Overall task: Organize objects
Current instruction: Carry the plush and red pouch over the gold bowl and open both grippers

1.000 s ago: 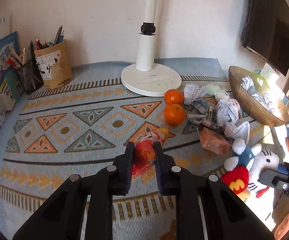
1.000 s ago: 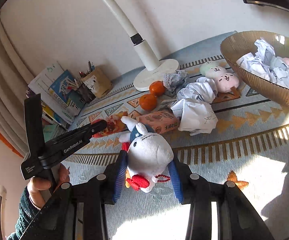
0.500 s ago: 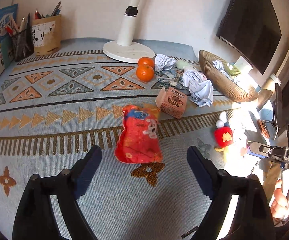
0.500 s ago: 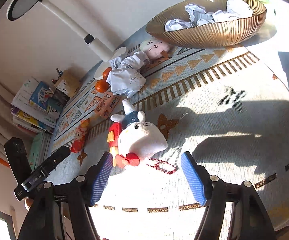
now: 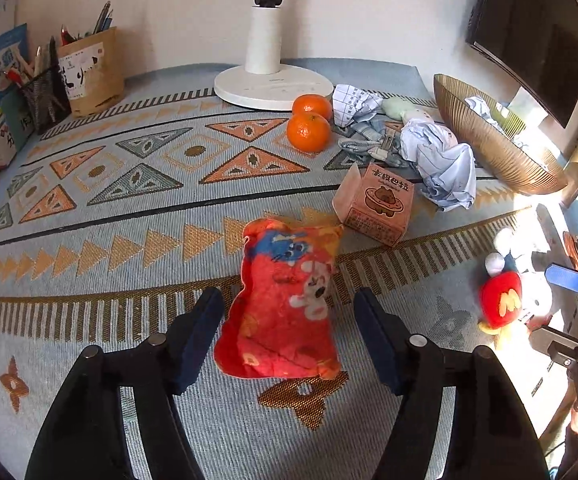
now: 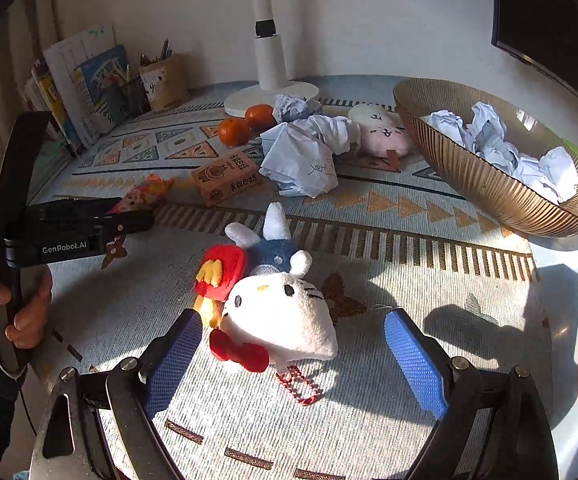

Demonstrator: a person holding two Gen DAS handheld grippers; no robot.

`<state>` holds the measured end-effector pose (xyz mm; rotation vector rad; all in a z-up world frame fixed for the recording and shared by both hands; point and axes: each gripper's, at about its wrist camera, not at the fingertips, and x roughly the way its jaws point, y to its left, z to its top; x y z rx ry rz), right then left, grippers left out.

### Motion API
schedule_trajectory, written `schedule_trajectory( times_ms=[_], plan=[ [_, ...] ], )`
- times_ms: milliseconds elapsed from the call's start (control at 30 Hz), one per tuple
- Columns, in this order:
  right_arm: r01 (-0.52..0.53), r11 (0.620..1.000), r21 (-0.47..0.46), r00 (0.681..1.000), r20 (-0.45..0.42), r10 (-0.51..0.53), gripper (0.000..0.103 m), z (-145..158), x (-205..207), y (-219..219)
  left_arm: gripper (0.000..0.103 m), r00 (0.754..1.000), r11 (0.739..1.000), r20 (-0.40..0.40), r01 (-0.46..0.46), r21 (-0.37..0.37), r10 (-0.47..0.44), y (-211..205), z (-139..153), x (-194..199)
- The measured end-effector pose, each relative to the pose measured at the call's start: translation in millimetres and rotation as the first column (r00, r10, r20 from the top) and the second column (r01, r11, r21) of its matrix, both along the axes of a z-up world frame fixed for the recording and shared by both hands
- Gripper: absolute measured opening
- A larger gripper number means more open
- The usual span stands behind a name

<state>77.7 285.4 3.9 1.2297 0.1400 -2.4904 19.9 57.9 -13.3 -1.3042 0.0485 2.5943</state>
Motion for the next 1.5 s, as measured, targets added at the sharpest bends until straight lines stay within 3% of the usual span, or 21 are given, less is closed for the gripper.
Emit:
schedule_trajectory(
  times_ms=[67, 100, 133, 233, 367, 433, 533, 600, 667, 767, 867, 933, 1000, 1167, 1233, 1267, 1333, 1500],
  plan=[
    [-0.027, 0.999, 0.017, 1.000, -0.012, 0.028, 0.086, -2, 0, -9, 0.036, 1.000, 1.000, -0.009, 0.002, -0.029, -0.002, 2, 1, 0],
    [-0.052, 0.998, 0.036, 0.999, -0.013, 0.053, 0.067, -3, 2, -14, 0.034, 1.000, 1.000, -0.007, 0.000, -0.018, 0.000, 1, 2, 1],
    [-0.059, 0.995, 0.082, 0.998, -0.029, 0.062, 0.060, -4, 6, -21, 0.034, 1.000, 1.000, -0.005, -0.010, -0.002, 0.010, -2, 3, 0],
    [-0.052, 0.981, 0.184, 0.992, -0.103, 0.072, 0.057, -3, 20, -33, 0.029, 0.999, 0.999, -0.019, -0.025, 0.046, 0.026, -8, 6, 3],
    [-0.034, 0.989, 0.141, 0.984, -0.168, 0.057, 0.056, 21, 36, -19, 0.028, 0.998, 0.992, -0.064, 0.002, 0.129, 0.006, -3, 18, 16],
    [0.035, 0.990, 0.135, 0.973, -0.232, -0.003, 0.056, 45, 38, -1, 0.028, 0.994, 0.989, -0.104, 0.036, 0.147, -0.021, 9, 31, 24],
    [0.155, 0.984, 0.093, 0.930, -0.349, -0.113, 0.056, 93, 36, 36, 0.028, 0.980, 0.981, -0.182, 0.104, 0.164, -0.073, 34, 60, 28],
    [0.247, 0.966, 0.073, 0.877, -0.440, -0.191, 0.056, 127, 34, 62, 0.028, 0.964, 0.968, -0.243, 0.157, 0.194, -0.108, 54, 86, 26],
    [0.324, 0.946, -0.004, 0.831, -0.477, -0.286, 0.057, 155, 26, 91, 0.028, 0.943, 0.957, -0.304, 0.203, 0.208, -0.134, 79, 112, 23],
    [0.412, 0.896, -0.165, 0.776, -0.453, -0.440, 0.057, 181, 6, 131, 0.028, 0.914, 0.941, -0.369, 0.260, 0.218, -0.168, 120, 144, 5],
    [0.482, 0.831, -0.279, 0.743, -0.373, -0.556, 0.057, 181, -24, 161, 0.028, 0.904, 0.930, -0.378, 0.295, 0.219, -0.198, 161, 156, -27],
    [0.522, 0.792, -0.317, 0.734, -0.306, -0.606, 0.057, 169, -46, 178, 0.028, 0.902, 0.932, -0.374, 0.305, 0.195, -0.216, 185, 150, -47],
    [0.538, 0.777, -0.328, 0.743, -0.251, -0.620, 0.057, 156, -68, 186, 0.028, 0.908, 0.936, -0.346, 0.309, 0.171, -0.236, 205, 135, -65],
    [0.548, 0.780, -0.302, 0.760, -0.208, -0.615, 0.058, 134, -111, 187, 0.028, 0.933, 0.940, -0.284, 0.281, 0.191, -0.221, 235, 98, -105],
    [0.571, 0.777, -0.267, 0.757, -0.197, -0.623, 0.068, 126, -127, 189, 0.037, 0.938, 0.935, -0.294, 0.257, 0.243, -0.181, 238, 93, -116],
    [0.585, 0.773, -0.246, 0.757, -0.177, -0.629, 0.076, 122, -133, 191, 0.050, 0.942, 0.933, -0.289, 0.250, 0.260, -0.171, 239, 92, -121],
    [0.577, 0.779, -0.244, 0.775, -0.139, -0.617, 0.077, 113, -135, 198, 0.064, 0.948, 0.927, -0.269, 0.248, 0.283, -0.171, 236, 91, -128],
    [0.544, 0.808, -0.225, 0.797, -0.161, -0.582, 0.077, 114, -107, 191, 0.065, 0.957, 0.913, -0.210, 0.259, 0.316, -0.199, 207, 96, -120]
  ],
)
